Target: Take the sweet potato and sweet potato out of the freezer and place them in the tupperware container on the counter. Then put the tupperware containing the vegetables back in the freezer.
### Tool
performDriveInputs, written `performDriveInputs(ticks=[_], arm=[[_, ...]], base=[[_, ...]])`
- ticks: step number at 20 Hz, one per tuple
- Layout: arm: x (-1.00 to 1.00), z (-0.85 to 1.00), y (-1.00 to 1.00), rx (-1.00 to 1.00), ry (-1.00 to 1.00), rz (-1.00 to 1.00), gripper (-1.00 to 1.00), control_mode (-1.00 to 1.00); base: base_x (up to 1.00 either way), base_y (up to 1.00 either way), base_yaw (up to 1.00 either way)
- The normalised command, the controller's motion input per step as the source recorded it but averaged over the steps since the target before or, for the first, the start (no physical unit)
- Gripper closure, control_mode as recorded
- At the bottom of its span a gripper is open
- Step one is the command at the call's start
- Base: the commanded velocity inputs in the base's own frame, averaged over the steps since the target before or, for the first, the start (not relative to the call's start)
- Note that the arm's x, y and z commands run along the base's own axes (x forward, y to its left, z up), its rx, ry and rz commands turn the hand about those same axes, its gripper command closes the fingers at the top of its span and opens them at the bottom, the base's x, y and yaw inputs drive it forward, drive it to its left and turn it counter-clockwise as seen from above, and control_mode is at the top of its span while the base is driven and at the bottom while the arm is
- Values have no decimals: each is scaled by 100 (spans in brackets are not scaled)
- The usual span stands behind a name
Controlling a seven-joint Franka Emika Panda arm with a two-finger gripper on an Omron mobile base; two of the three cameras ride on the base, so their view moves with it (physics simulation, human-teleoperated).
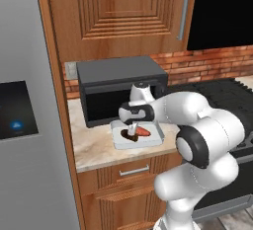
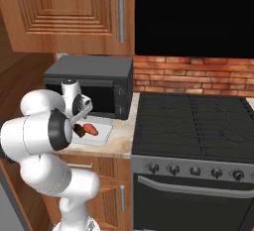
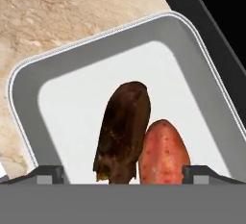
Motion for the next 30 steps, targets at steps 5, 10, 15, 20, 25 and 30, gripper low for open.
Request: performDriveInputs(ticks=[5, 10, 15, 20, 25, 30], arm=[[-21, 48, -45, 11, 5, -11, -100, -100], [-19, 35, -30, 5, 11, -17, -100, -100], [-20, 1, -19, 0, 12, -33, -100, -100], [-8, 0, -16, 0, 13, -37, -100, -100], [-1, 0, -17, 0, 9, -34, -100, -100], [0, -2, -18, 0, 2, -26, -100, -100]], base=[[0, 0, 0], [0, 0, 0], [0, 0, 0], [0, 0, 0], [0, 0, 0], [0, 0, 0]])
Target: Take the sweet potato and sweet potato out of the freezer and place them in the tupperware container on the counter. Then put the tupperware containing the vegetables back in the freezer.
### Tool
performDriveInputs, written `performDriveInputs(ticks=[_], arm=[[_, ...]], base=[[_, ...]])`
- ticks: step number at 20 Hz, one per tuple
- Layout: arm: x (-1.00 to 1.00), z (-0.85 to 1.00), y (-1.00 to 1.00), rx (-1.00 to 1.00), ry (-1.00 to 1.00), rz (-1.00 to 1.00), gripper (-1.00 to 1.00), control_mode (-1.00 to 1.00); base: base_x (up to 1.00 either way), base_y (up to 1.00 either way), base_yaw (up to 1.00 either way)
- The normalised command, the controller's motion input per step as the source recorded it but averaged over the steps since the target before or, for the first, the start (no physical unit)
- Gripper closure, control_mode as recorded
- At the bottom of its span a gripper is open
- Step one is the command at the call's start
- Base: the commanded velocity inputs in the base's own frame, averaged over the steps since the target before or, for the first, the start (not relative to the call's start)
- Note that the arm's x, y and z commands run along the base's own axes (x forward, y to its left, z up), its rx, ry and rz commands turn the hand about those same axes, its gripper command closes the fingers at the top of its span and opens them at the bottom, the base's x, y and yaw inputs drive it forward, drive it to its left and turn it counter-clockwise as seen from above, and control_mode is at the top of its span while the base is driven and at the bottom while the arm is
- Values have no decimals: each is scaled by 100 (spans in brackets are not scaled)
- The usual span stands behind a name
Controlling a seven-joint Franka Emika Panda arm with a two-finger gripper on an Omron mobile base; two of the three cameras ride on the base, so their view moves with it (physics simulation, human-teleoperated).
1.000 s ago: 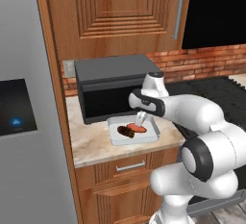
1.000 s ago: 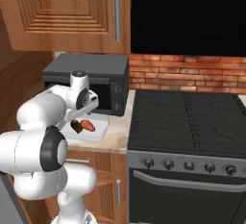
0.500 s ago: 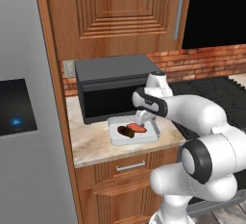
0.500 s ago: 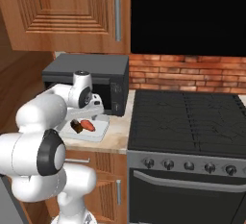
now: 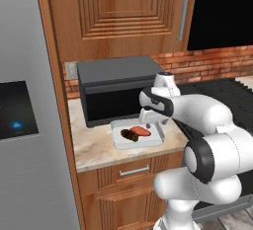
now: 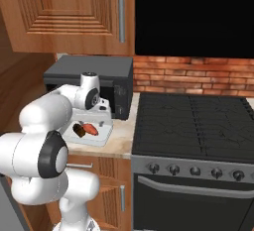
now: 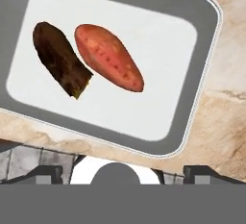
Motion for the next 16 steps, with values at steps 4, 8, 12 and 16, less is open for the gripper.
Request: performDriveInputs(ticks=[4, 8, 12, 16], arm=[[0, -13, -14, 0, 0, -14, -100, -100], [0, -11, -21, 0, 0, -4, -100, -100], [3, -28, -6, 0, 0, 0, -100, -100], [16, -34, -3, 0, 0, 0, -100, -100]], base=[[0, 0, 0], [0, 0, 0], [0, 0, 0], [0, 0, 0]])
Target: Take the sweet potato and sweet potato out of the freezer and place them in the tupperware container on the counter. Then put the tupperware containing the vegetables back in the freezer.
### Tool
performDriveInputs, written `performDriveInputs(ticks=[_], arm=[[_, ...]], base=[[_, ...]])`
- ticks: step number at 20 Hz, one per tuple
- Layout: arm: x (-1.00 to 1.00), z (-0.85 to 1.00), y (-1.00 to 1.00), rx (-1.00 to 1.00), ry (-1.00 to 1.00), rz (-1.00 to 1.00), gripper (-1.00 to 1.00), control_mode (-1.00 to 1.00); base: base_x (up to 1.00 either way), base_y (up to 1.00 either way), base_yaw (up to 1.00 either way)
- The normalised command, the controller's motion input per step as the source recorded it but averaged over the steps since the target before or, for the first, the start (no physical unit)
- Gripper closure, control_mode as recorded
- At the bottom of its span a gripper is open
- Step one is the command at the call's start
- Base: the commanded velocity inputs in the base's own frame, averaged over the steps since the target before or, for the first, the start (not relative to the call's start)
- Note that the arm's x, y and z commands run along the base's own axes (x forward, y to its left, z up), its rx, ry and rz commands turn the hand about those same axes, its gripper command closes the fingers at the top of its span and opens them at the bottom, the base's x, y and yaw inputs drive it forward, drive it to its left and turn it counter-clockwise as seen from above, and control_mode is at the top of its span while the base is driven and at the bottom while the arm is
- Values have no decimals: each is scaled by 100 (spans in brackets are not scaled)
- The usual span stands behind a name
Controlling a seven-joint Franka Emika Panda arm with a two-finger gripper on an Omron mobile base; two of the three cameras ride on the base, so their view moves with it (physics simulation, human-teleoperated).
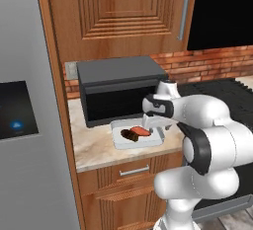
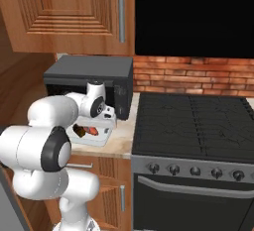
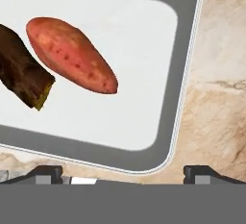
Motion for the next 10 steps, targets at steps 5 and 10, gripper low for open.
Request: performDriveInputs(ticks=[5, 10], arm=[[21, -34, -10, 0, 0, 0, -100, -100], [15, -28, -16, 0, -1, 0, -100, -100]], base=[[0, 0, 0], [0, 0, 0]])
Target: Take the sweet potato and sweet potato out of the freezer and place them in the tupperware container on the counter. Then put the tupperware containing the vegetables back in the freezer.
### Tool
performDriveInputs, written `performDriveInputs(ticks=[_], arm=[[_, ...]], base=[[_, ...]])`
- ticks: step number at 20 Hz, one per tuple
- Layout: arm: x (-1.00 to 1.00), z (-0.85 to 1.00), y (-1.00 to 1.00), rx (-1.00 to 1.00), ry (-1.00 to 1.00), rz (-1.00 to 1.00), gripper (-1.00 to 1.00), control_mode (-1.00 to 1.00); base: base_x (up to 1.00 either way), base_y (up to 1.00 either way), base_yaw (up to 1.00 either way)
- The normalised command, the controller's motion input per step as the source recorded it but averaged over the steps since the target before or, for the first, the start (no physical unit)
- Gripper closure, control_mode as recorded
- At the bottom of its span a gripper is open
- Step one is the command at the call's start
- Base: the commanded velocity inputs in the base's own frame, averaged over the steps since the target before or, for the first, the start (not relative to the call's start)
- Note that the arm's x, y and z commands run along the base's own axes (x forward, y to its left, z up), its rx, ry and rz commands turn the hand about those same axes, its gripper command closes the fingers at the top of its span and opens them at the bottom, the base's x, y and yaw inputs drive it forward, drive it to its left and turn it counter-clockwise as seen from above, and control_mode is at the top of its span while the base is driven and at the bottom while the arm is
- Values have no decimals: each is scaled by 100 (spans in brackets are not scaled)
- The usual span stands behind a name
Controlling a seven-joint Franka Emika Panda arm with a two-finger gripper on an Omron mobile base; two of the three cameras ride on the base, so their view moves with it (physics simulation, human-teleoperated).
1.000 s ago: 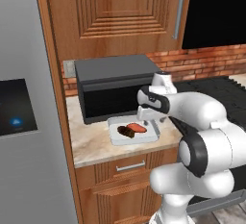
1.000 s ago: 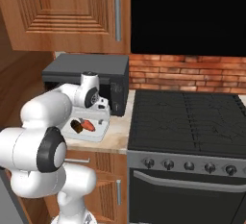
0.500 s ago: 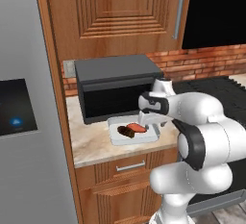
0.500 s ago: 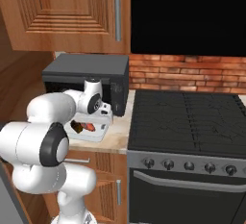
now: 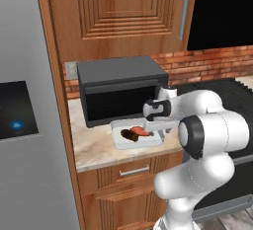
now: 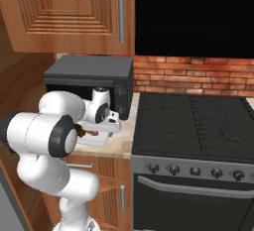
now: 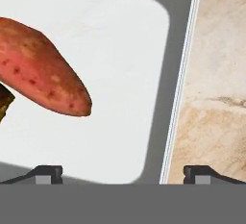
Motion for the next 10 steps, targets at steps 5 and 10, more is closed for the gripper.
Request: performDriveInputs(ticks=[5, 10], arm=[[2, -13, -17, 0, -1, 0, -100, -100], [5, -35, -3, 0, -4, 0, -100, -100]], base=[[0, 0, 0], [0, 0, 0]])
